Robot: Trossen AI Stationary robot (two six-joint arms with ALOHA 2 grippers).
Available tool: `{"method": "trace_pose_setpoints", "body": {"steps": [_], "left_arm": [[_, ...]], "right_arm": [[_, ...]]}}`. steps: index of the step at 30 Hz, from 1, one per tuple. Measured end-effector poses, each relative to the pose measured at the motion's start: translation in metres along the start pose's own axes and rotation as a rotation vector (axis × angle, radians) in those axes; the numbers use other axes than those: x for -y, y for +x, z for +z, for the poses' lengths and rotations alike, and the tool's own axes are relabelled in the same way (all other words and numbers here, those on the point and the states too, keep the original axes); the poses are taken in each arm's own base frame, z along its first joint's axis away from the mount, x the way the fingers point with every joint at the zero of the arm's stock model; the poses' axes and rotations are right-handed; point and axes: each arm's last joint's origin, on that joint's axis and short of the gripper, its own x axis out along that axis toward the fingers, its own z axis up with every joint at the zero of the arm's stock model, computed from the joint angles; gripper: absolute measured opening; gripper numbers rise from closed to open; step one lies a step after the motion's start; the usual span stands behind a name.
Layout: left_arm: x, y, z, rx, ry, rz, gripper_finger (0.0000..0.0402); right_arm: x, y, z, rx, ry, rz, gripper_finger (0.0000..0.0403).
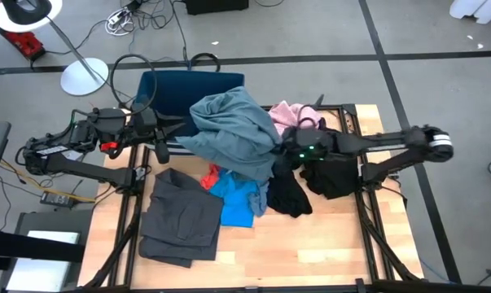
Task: Sort clothes
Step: Put the blue pants into the blue laundry bin
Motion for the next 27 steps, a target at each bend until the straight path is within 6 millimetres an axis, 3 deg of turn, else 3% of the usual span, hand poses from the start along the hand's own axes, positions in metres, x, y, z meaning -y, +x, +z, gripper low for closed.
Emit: {"method": "trace_pose_setpoints", "body": {"steps": [6,10,15,18,27], "left_arm": [[0.000,0.000,0.003,0.029,-0.013,-0.001,0.0080],[0.000,0.000,0.005,0.048,-0.020,-0.001,0.0080],[0.000,0.000,0.005,0.045,-0.018,-0.001,0.0080],[0.000,0.000,0.005,0.045,-0.017,-0.001,0.0080],[0.000,0.000,0.005,0.044,-0.016,-0.001,0.0080]], "right_arm": [[-0.017,-0.042,0.051,0.154,-0.084,-0.024,0.0002],[-0.024,-0.049,0.097,0.271,-0.183,-0.064,0.0001],[-0.028,-0.027,0.151,0.338,-0.263,-0.074,0.0001],[-0.029,-0.004,0.181,0.354,-0.297,-0.017,0.0001],[-0.036,0.073,0.235,0.410,-0.356,0.089,0.0001]]}}
